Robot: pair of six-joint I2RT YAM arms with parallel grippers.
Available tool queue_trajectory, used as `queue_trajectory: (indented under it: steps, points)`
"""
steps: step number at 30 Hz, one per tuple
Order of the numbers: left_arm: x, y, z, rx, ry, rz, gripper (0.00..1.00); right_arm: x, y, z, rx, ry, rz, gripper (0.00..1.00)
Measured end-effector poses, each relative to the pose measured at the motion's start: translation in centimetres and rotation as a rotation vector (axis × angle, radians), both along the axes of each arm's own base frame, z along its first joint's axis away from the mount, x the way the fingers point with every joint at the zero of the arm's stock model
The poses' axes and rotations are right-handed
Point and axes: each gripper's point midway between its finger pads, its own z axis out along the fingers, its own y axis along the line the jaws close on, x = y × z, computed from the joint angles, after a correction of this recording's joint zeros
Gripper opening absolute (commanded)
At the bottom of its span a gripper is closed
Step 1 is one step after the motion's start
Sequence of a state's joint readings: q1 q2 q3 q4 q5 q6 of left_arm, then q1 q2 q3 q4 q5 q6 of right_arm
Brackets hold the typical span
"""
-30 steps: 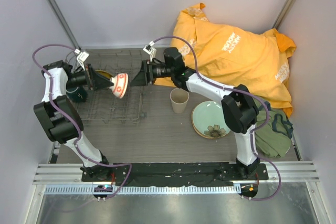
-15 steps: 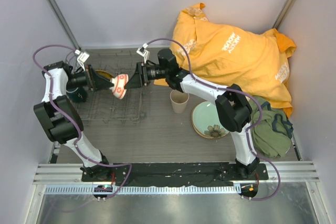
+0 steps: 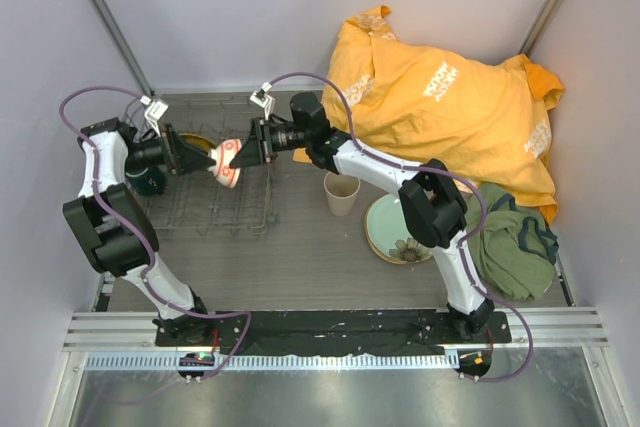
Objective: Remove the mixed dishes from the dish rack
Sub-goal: Place the bowl at the center of the board.
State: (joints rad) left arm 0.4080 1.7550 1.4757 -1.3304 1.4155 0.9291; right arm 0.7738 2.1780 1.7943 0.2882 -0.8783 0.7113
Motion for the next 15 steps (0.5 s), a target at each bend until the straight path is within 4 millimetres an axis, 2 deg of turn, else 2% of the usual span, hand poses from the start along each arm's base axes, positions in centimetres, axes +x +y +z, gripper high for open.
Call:
queue_trajectory:
  steps: [8,9,11,13,15]
  points:
    - [-0.04,-0.06,0.10,-0.002,-0.018,-0.002,0.00,-0.14,0.21,0.66,0.003,0.004,0.014,0.09]
    - [-0.05,-0.06,0.08,-0.002,-0.020,-0.003,0.00,-0.17,0.22,0.81,0.004,0.005,0.016,0.03]
    - [-0.07,-0.10,0.08,-0.006,-0.022,-0.003,0.03,-0.16,0.22,0.95,0.005,0.003,0.018,0.01]
    - [-0.11,-0.14,0.08,-0.011,-0.020,-0.003,0.28,-0.18,0.21,0.96,0.004,0.001,0.019,0.01]
    - [-0.16,-0.17,-0.01,-0.013,-0.019,-0.003,0.38,-0.20,0.19,0.89,0.002,0.000,0.021,0.01]
